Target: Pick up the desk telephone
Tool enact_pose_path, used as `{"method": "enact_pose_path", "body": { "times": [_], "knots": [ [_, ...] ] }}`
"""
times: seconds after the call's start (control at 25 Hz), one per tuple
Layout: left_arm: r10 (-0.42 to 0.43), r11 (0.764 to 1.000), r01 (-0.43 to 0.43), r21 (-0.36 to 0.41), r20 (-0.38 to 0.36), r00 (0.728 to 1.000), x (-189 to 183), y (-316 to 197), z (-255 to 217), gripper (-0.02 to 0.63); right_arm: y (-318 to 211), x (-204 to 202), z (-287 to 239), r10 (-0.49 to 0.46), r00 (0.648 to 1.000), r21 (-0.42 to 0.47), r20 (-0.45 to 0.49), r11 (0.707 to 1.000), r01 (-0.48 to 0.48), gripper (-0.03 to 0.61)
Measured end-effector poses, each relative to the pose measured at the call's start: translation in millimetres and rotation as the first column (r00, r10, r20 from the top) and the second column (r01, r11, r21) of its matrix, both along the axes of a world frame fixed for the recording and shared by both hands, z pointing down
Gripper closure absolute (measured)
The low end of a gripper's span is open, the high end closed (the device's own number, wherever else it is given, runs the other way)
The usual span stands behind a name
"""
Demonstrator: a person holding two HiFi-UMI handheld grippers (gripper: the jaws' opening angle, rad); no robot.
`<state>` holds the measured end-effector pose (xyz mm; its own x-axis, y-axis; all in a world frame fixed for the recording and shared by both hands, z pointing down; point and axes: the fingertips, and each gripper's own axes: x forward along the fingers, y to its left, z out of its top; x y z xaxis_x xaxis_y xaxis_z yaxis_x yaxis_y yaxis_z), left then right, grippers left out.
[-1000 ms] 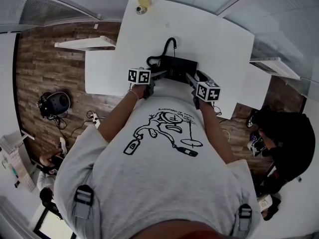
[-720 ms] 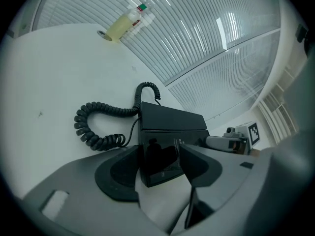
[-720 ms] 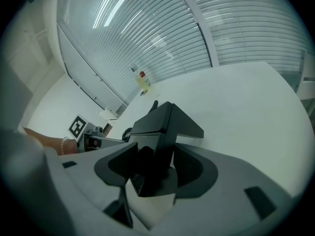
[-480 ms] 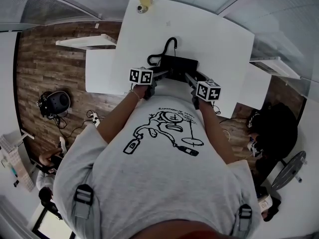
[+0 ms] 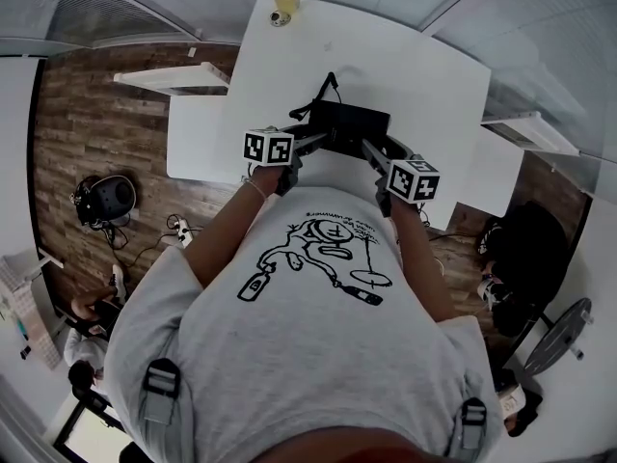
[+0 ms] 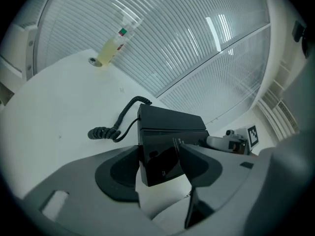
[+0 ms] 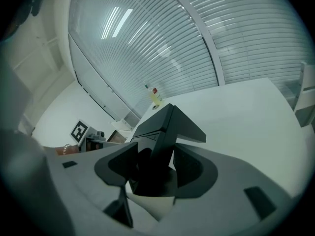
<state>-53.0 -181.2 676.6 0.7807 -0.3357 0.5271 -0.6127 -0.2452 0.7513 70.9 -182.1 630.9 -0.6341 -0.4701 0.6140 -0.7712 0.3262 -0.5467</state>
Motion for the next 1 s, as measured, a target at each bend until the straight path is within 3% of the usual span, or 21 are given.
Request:
{"method": "enact_pose_path", "body": {
  "times": [0.52, 1.0],
  "knots": [
    [-0.042, 0.991, 0.046, 0.127, -0.026, 0.999, -4.7, 3.4, -125.4, 0.367, 5.8, -2.5, -123.4, 0.013, 0.999, 0.11, 0.039, 0.994, -0.018, 0.359],
    [-0.056, 0.969, 0.072, 0.238, -0.073, 0.996, -9.0, 18.1, -239.8, 0.368, 22.3, -6.1, -238.9, -0.011, 0.999, 0.265, 0.05, 0.964, -0.003, 0.359]
  ]
}}
